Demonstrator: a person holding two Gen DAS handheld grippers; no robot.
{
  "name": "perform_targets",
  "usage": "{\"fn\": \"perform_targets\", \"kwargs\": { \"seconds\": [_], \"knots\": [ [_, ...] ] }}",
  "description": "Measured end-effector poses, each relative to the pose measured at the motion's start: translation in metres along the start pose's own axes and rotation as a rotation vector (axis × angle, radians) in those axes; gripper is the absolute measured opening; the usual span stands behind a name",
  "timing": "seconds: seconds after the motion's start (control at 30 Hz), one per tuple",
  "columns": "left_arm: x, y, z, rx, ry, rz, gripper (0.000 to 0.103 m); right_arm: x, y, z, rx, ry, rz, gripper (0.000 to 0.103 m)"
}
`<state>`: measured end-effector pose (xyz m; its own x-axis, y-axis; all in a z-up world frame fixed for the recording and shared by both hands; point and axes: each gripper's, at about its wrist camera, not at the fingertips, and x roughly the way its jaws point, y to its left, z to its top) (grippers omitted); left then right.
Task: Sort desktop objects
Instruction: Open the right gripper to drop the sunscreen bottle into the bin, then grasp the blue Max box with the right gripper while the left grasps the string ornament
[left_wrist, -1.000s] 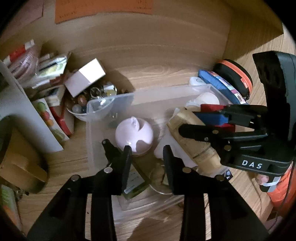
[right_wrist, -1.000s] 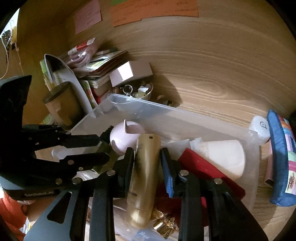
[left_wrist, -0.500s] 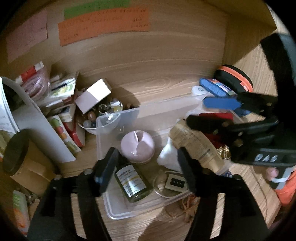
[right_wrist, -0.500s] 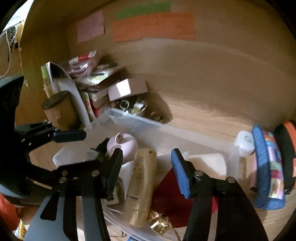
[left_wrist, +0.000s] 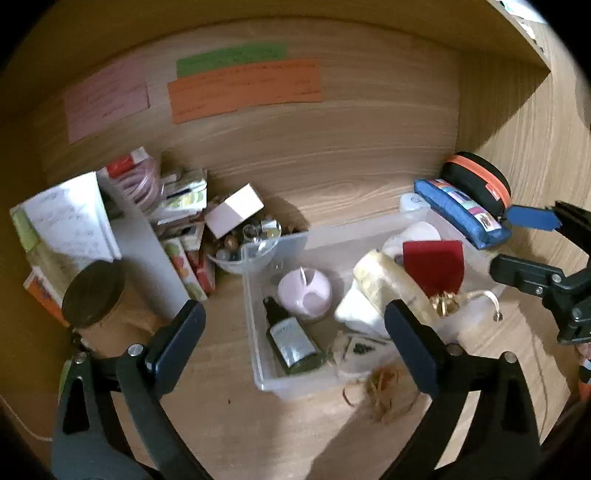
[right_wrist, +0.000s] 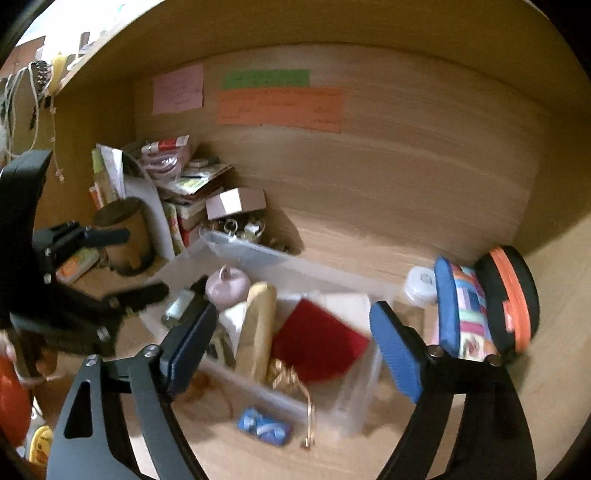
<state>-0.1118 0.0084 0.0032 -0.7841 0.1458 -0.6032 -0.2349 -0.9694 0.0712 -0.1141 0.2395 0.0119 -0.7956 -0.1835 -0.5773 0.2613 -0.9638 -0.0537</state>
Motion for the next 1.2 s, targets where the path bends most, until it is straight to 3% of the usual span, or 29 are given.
{"fn": "perform_targets", "kwargs": {
  "seconds": [0.47,0.6,0.73,1.2],
  "knots": [
    [0.028,-0.030,-0.067,0.026,0.208,-0.078,0.100,-0.004,-0.003,-0.072,0.130,0.110,-0.060,0.083],
    [0.045,-0.042,-0.072,0.044,0.272,-0.092,0.100,0.004,-0.008,-0.092,0.196,0.168,-0.032,0.083],
    [0.057,-0.051,-0.072,0.049,0.307,-0.111,0.100,0.012,-0.007,-0.102,0.196,0.205,-0.059,0.083],
    [0.074,-0.053,-0.069,-0.001,0.334,-0.079,0.099,0.056,0.001,-0.100,0.187,0.306,0.007,0.083]
  ]
}}
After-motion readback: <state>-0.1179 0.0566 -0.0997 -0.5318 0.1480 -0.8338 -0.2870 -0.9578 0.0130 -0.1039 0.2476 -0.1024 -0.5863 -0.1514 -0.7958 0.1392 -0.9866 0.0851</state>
